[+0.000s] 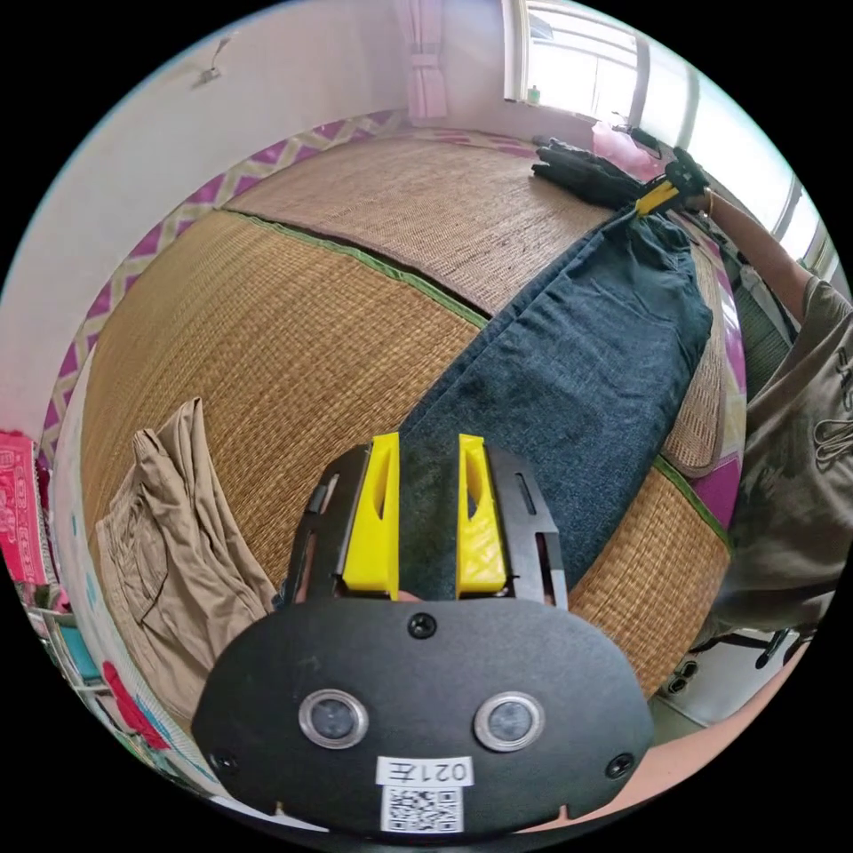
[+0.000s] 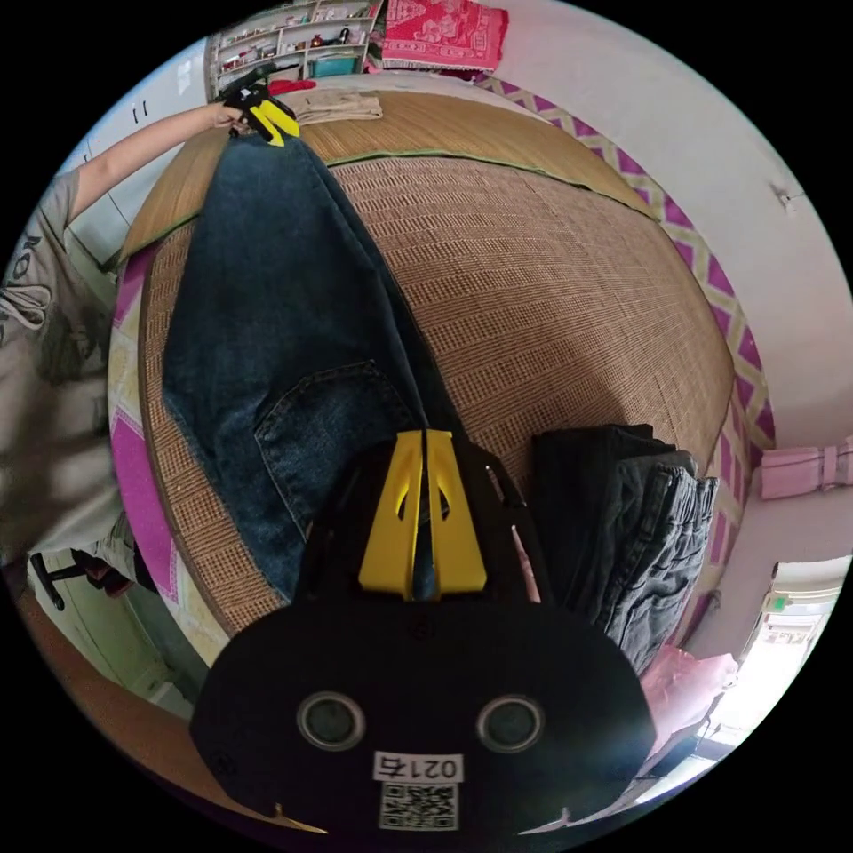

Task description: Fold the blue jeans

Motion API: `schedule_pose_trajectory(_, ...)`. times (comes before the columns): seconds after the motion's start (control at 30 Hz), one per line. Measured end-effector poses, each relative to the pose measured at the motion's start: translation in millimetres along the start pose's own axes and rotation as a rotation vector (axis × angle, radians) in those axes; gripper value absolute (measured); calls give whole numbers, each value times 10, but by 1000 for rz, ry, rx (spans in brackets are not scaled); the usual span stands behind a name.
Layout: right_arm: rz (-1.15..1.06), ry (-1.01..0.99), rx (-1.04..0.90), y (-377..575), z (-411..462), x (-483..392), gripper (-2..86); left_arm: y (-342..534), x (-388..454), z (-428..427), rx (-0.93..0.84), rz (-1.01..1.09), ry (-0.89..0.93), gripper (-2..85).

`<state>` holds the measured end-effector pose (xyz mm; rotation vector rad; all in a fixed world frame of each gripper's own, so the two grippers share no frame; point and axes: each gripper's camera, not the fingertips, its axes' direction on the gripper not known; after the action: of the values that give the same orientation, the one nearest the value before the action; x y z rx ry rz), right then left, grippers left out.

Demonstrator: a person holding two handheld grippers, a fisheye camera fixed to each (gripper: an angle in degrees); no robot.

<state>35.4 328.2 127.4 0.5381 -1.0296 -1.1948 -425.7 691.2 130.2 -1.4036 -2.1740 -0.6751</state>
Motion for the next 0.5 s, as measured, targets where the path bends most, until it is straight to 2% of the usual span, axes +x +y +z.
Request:
schedule_pose_trajectory(0.1,28,-23,54,138,-260,91,-10,-110,74,29,-28,13,3,74)
schedule_pose_trajectory(0.17,44,-24,79,223,-407,130,-10,-103,134,-140,1,12,-55,4)
schedule_pose_trajectory(0.23,47,-14,99,312,-578,127,-10,-45,205,-327,37,15,-57,-4)
schedule_pose_trajectory(0.4,37,18,224,906,-1515,-228,-10,535,695,-1471,286,50,-63,-9)
schedule_pose_trajectory(0.5,-8,30,305,1565,-2108,-816,-10,1319,1296,-2355,465,91,-39,-9)
